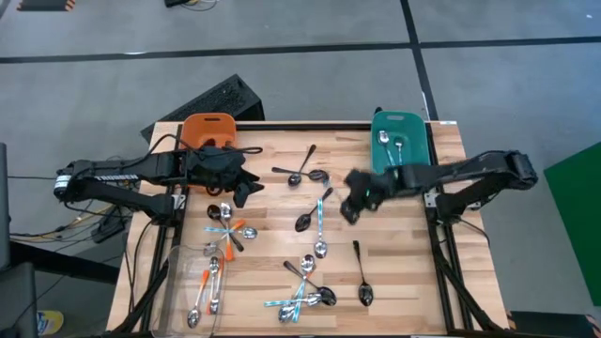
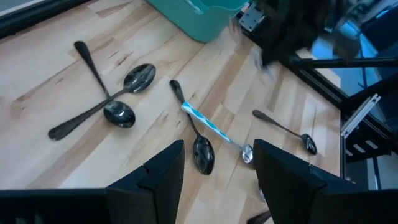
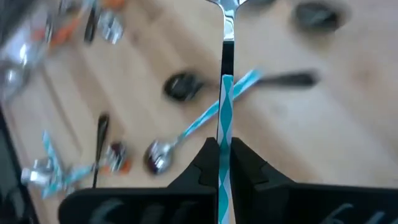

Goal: Sort silverware by color (type)
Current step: Put the blue patterned spoon into the blue bin, then put the black spoon into the orange bin

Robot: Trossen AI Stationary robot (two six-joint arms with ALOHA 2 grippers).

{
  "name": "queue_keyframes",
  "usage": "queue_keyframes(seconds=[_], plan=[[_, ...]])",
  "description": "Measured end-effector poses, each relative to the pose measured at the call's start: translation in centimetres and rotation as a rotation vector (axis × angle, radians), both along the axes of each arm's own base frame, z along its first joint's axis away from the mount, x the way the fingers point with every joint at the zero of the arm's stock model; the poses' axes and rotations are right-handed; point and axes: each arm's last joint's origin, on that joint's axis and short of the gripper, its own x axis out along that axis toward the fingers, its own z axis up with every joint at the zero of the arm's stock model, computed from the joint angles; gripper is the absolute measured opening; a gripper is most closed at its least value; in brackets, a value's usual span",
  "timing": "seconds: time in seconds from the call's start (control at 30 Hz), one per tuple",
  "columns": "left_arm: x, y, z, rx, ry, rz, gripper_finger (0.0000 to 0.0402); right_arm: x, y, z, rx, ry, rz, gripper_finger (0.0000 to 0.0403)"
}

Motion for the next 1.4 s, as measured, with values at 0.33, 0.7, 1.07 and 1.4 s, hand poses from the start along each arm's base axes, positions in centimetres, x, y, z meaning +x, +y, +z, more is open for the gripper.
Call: queue_keyframes(seconds=[0.33, 0.7, 1.07, 1.4], plan=[[0.0, -0.6, -0.1, 0.031, 0.017, 0.024, 0.0178, -4.6, -8.7, 1.9, -0.063, 0.114, -0.293, 0.0026], [-0.2, -0.7, -0.3, 0.033, 0.04, 0.025, 0.0178, -8.6, -12.9, 1.2, -0.168, 0.36, -0.541, 0.0027], [-0.2, -0.6, -0.3, 0.058, 0.044, 0.063, 0.0178, -11.1, -14.4, 0.0, -0.161, 0.511, -0.578, 0.0122], [-0.2, -0.6, -0.3, 0.053, 0.042, 0.067, 0.0178, -9.8, -13.4, 0.1, -0.191, 0.478, -0.5, 0.0216]])
